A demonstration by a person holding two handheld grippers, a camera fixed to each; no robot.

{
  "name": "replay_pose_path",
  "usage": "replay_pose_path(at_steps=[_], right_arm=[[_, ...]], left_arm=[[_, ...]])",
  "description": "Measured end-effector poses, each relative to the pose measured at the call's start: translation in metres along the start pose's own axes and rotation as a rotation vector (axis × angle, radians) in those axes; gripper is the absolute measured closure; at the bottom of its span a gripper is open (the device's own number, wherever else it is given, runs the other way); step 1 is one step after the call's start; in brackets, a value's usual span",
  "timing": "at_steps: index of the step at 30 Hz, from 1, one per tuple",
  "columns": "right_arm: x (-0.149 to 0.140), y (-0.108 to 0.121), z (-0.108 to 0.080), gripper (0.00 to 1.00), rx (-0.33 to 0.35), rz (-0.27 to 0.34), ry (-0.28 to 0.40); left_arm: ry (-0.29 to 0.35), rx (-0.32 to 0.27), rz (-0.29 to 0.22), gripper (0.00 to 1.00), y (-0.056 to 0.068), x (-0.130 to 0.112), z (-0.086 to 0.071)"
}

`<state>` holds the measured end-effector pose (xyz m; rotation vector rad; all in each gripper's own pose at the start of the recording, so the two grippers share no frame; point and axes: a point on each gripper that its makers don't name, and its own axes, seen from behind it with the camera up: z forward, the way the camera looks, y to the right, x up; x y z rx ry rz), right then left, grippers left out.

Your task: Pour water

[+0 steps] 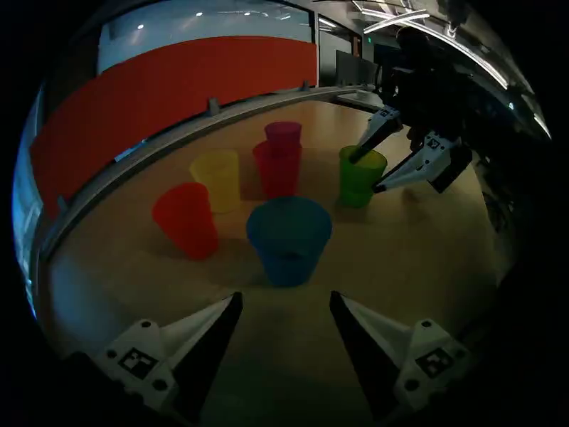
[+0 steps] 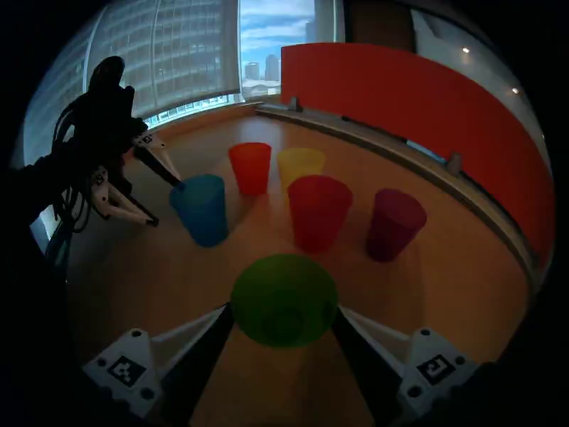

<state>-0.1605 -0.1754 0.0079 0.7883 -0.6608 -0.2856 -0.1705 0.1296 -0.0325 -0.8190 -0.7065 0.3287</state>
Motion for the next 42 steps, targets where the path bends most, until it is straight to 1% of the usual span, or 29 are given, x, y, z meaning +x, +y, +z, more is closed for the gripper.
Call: replay_pose_path(at_steps=[8, 15, 20, 23, 27, 29, 36, 39, 42], right_arm=[[-0.004, -0.001, -0.021, 0.01, -0.029, 0.028, 0.023], [-0.014, -0.007, -0.044, 0.0, -0.053, 0.056, 0.043], [-0.018, -0.01, -0.062, 0.0, -0.082, 0.06, 0.064], [-0.017, -0.008, -0.075, 0.01, -0.114, 0.063, 0.09], [-0.009, -0.003, -0.091, 0.0, -0.162, 0.086, 0.148], [-0.005, -0.002, -0.096, 0.0, -0.184, 0.1, 0.18], [0.002, 0.005, -0.117, 0.0, -0.272, 0.128, 0.27], [0.007, 0.012, -0.129, 0.0, -0.32, 0.139, 0.31], [0.011, 0.019, -0.142, 0.0, -0.367, 0.158, 0.353]], left_arm=[[0.025, 0.026, -0.051, 0.09, -0.004, -0.003, -0.014], [0.051, 0.074, -0.071, 0.09, -0.004, -0.007, -0.034], [0.084, 0.12, -0.093, 0.09, -0.007, -0.007, -0.051], [0.123, 0.16, -0.121, 0.09, -0.013, -0.002, -0.063], [0.183, 0.234, -0.167, 0.09, -0.026, 0.006, -0.078], [0.209, 0.266, -0.18, 0.09, -0.029, 0.009, -0.084], [0.293, 0.37, -0.179, 0.09, -0.036, 0.021, -0.104], [0.345, 0.413, -0.197, 0.09, -0.039, 0.029, -0.113], [0.396, 0.451, -0.229, 0.09, -0.042, 0.034, -0.121]])
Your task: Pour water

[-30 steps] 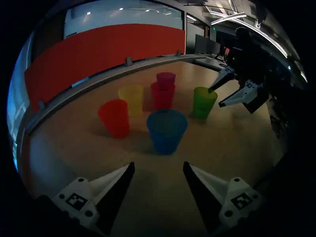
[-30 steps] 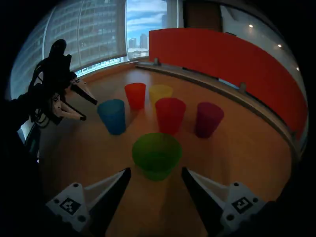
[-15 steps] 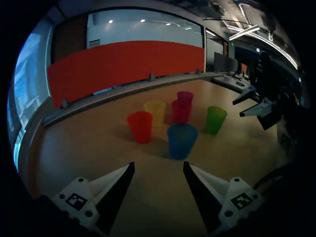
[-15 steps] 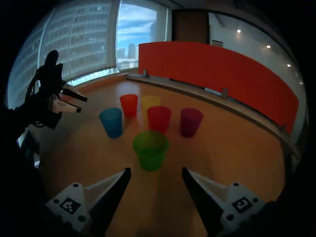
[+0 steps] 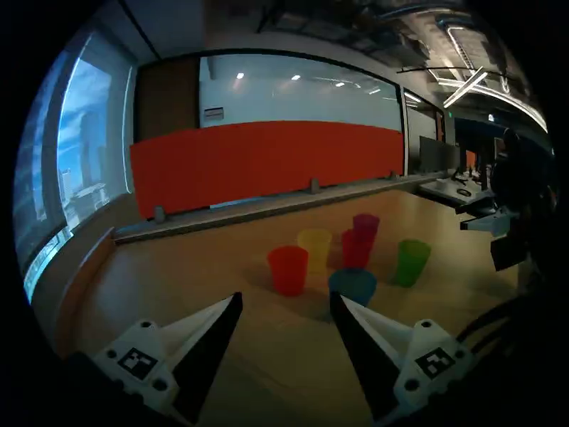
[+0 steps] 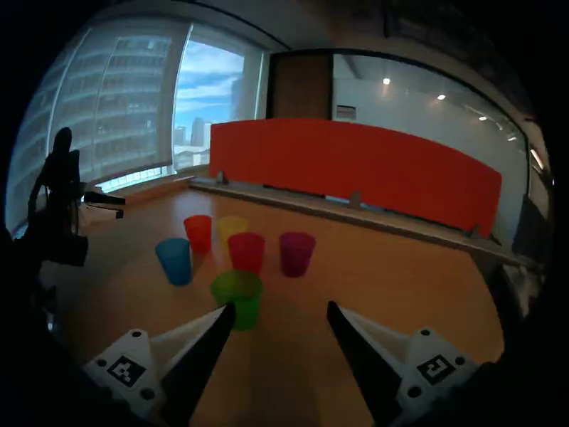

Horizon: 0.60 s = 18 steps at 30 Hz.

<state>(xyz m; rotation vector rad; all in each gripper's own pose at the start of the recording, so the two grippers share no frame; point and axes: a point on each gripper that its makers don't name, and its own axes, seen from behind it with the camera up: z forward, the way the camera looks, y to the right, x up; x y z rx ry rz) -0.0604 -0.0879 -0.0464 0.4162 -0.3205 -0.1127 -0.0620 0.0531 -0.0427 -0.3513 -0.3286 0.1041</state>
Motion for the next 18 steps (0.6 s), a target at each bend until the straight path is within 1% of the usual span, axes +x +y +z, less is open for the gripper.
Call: replay_pose_path(at_steps=[3, 6, 9, 15, 18], right_arm=[[0.009, 0.01, -0.007, 0.0, -0.045, 0.024, 0.042], [0.017, 0.02, -0.013, 0.0, -0.089, 0.046, 0.084], [0.026, 0.029, -0.019, 0.01, -0.137, 0.068, 0.129], [0.04, 0.05, -0.033, 0.01, -0.233, 0.106, 0.222], [0.042, 0.062, -0.039, 0.0, -0.282, 0.125, 0.254]], left_arm=[[0.047, 0.045, -0.033, 0.09, -0.007, 0.009, -0.005], [0.089, 0.097, -0.055, 0.09, -0.016, 0.019, -0.009], [0.13, 0.144, -0.06, 0.09, -0.024, 0.027, -0.013], [0.188, 0.226, -0.051, 0.09, -0.032, 0.039, -0.021], [0.217, 0.266, -0.05, 0.09, -0.037, 0.043, -0.024]])
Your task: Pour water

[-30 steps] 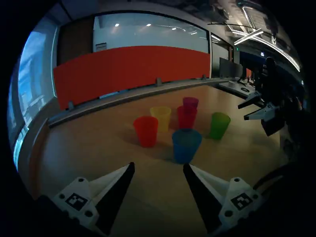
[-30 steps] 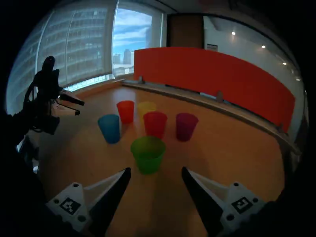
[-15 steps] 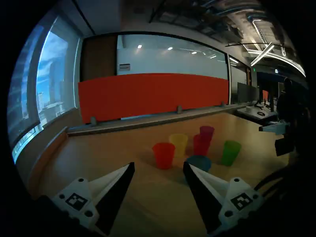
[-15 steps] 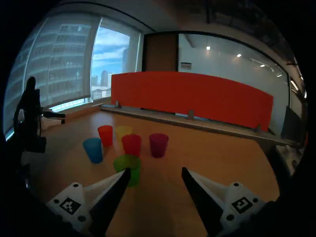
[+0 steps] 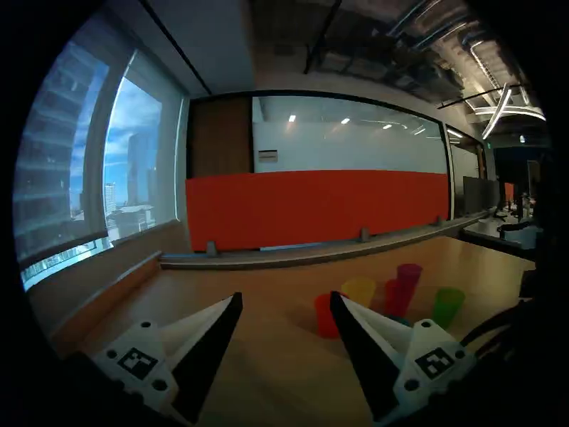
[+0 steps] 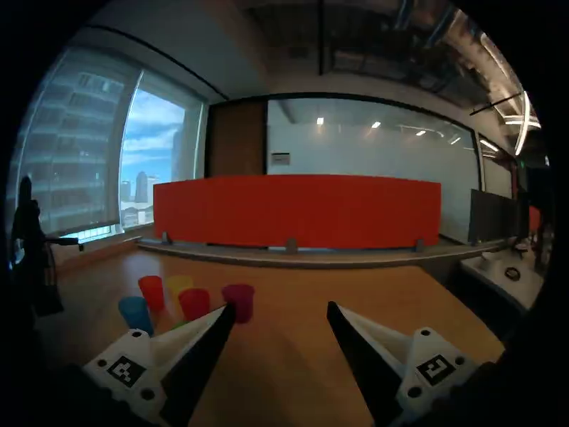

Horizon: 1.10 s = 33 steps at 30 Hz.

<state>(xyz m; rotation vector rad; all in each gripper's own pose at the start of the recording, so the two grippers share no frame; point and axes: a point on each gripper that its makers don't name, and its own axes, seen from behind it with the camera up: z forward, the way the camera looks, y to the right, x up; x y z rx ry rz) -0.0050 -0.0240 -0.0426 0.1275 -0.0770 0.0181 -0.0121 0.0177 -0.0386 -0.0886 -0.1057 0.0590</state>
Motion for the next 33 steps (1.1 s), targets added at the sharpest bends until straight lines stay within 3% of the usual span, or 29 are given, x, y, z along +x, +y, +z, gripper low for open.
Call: replay_pose_path(at_steps=[12, 26, 33], right_arm=[[0.02, 0.033, -0.014, 0.01, -0.145, 0.047, 0.094], [0.025, 0.035, -0.019, 0.01, -0.177, 0.121, 0.121], [0.026, 0.037, -0.021, 0.01, -0.188, 0.123, 0.114]], left_arm=[[0.049, 0.093, -0.021, 0.09, -0.015, 0.001, -0.002], [0.094, 0.146, -0.036, 0.09, -0.014, 0.003, 0.005], [0.101, 0.173, -0.026, 0.09, -0.018, -0.007, 0.01]])
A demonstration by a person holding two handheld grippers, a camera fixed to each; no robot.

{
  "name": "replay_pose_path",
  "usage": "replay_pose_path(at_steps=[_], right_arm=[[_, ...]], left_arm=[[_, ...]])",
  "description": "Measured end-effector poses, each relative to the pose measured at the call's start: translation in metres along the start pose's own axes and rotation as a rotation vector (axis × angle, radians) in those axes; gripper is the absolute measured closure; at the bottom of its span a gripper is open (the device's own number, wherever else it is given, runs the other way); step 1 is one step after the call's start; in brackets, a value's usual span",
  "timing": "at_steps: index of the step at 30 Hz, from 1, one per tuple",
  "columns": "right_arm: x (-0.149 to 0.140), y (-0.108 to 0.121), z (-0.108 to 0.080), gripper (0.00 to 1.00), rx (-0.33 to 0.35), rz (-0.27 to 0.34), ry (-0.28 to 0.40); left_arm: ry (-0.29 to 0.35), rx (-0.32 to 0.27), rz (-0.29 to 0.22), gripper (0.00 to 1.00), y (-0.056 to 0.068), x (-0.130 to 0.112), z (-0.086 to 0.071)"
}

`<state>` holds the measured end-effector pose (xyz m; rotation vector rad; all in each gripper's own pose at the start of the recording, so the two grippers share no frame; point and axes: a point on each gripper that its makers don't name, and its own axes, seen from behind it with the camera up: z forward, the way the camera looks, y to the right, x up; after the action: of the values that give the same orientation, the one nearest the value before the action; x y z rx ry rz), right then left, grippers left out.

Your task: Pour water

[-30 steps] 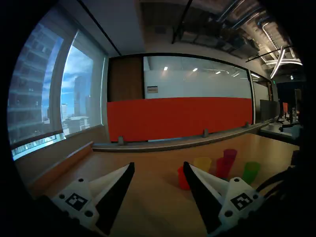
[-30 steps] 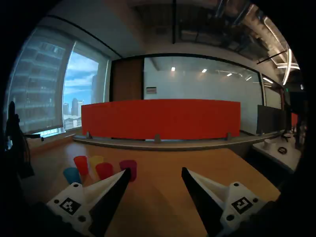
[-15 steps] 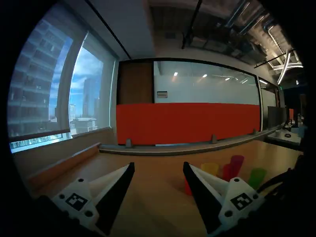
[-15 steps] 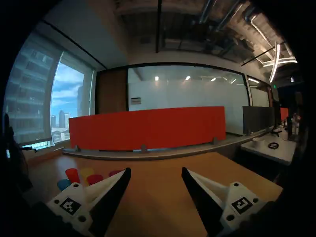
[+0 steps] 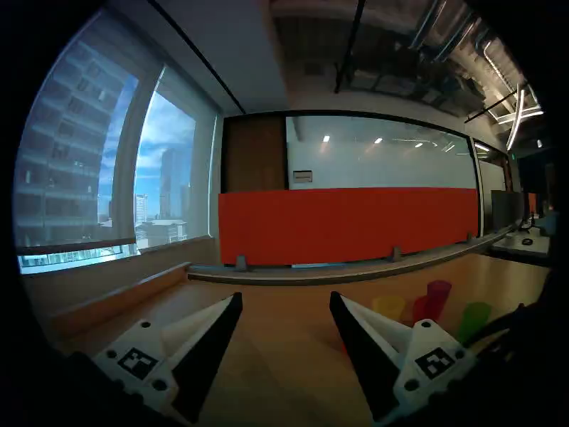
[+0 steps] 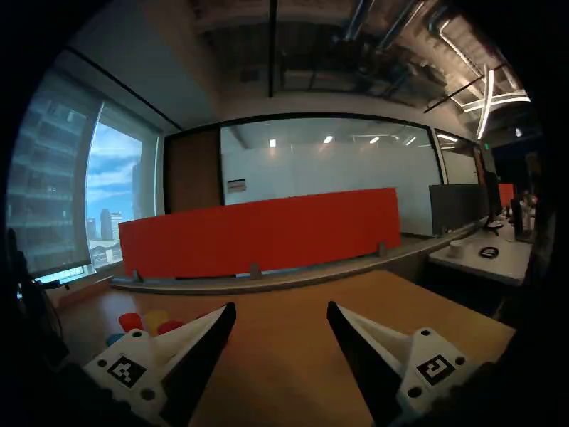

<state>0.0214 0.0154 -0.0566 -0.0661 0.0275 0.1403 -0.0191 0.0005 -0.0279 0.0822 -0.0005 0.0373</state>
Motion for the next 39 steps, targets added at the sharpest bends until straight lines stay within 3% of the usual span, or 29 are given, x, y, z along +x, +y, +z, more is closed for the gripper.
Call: replay_pose_path(at_steps=[18, 39], right_arm=[[-0.006, 0.006, 0.001, 0.01, -0.027, -0.019, -0.013], [0.002, 0.001, -0.003, 0.01, -0.032, -0.037, -0.013]], left_arm=[[-0.016, 0.008, -0.024, 0.09, -0.003, -0.043, 0.001], [-0.036, 0.002, -0.063, 0.09, -0.008, -0.061, 0.004]])
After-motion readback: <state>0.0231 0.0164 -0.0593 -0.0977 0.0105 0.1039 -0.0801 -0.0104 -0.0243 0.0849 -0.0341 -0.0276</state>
